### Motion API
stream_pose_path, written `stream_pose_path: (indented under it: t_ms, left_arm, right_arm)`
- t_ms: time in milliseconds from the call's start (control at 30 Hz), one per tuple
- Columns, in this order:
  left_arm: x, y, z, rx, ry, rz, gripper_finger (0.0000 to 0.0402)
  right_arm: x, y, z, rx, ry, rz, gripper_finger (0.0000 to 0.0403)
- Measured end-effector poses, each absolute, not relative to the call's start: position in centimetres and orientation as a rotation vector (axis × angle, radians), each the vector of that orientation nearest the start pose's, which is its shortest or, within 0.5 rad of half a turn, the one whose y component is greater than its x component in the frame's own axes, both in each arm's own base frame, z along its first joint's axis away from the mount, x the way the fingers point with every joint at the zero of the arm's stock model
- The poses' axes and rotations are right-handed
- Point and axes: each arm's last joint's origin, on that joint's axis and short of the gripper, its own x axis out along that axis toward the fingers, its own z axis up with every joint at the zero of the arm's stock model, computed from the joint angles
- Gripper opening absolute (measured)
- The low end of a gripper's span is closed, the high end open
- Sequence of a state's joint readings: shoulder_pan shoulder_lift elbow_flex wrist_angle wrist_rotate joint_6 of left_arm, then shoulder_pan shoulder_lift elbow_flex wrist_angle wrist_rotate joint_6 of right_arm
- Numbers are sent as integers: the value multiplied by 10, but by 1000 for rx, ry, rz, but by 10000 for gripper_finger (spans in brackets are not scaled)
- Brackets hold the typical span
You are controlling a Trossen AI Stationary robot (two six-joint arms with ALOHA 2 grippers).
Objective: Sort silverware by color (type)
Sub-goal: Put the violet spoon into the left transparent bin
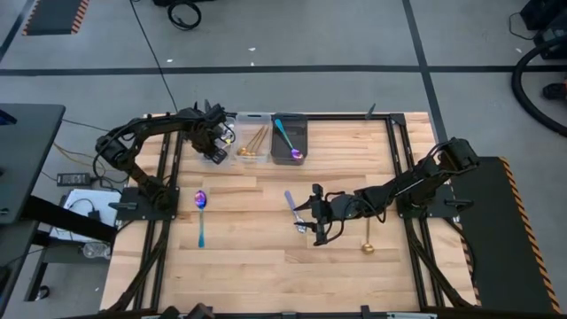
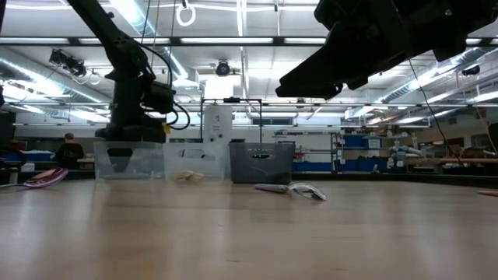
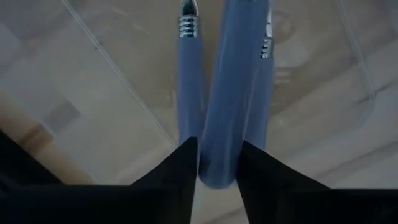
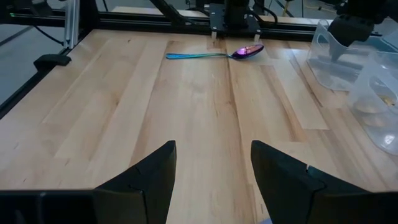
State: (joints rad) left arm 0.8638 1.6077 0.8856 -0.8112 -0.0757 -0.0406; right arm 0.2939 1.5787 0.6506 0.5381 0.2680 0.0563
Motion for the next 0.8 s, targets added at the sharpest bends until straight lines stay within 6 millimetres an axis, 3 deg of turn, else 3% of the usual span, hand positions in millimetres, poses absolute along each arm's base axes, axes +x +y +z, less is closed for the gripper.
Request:
stream_pose_path:
  t_ms: [167, 400, 600, 800]
  left_arm:
    - [167, 195, 157, -611, 1445, 759, 156]
    - [169, 182, 196, -471, 1274, 798, 173]
    - [174, 154, 231, -372, 1107, 809, 173]
    - [188, 115, 252, -346, 977, 721, 173]
  right_arm:
    - [295, 81, 171, -52, 375, 14, 216]
    - [294, 81, 171, -53, 379, 14, 216]
    - [295, 80, 170, -59, 383, 12, 216]
    - [295, 81, 171, -46, 374, 19, 216]
